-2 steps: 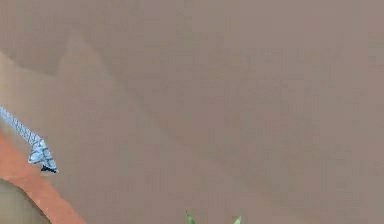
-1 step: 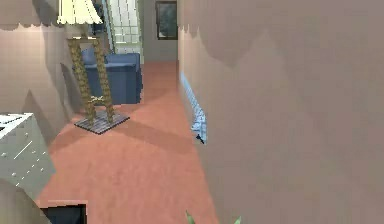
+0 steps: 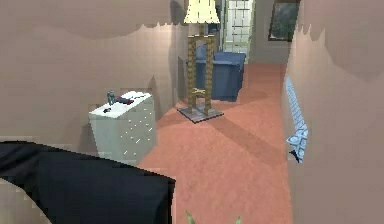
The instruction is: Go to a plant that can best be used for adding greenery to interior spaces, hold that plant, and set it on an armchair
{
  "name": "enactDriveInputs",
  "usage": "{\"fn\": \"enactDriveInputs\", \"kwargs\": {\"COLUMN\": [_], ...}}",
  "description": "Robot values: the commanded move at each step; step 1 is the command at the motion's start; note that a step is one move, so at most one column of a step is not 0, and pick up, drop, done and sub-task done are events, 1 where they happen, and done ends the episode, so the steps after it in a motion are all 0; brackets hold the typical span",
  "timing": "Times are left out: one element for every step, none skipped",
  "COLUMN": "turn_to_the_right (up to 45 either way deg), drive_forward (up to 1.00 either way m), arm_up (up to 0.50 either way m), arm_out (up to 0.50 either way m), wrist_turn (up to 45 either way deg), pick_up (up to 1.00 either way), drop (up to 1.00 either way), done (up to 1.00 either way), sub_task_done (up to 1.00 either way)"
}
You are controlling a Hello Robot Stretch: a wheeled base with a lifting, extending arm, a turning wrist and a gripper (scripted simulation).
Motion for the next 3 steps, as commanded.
{"fn": "enactDriveInputs", "kwargs": {"turn_to_the_right": [-3.0, 45.0, 45.0], "drive_forward": [0.00, 0.00, 0.00], "arm_up": [0.00, 0.00, 0.00], "arm_out": [0.00, 0.00, 0.00], "wrist_turn": [0.0, 0.0, 0.0], "pick_up": [0.00, 0.00, 0.00], "drop": [0.00, 0.00, 0.00], "done": [0.00, 0.00, 0.00], "sub_task_done": [0.00, 0.00, 0.00]}}
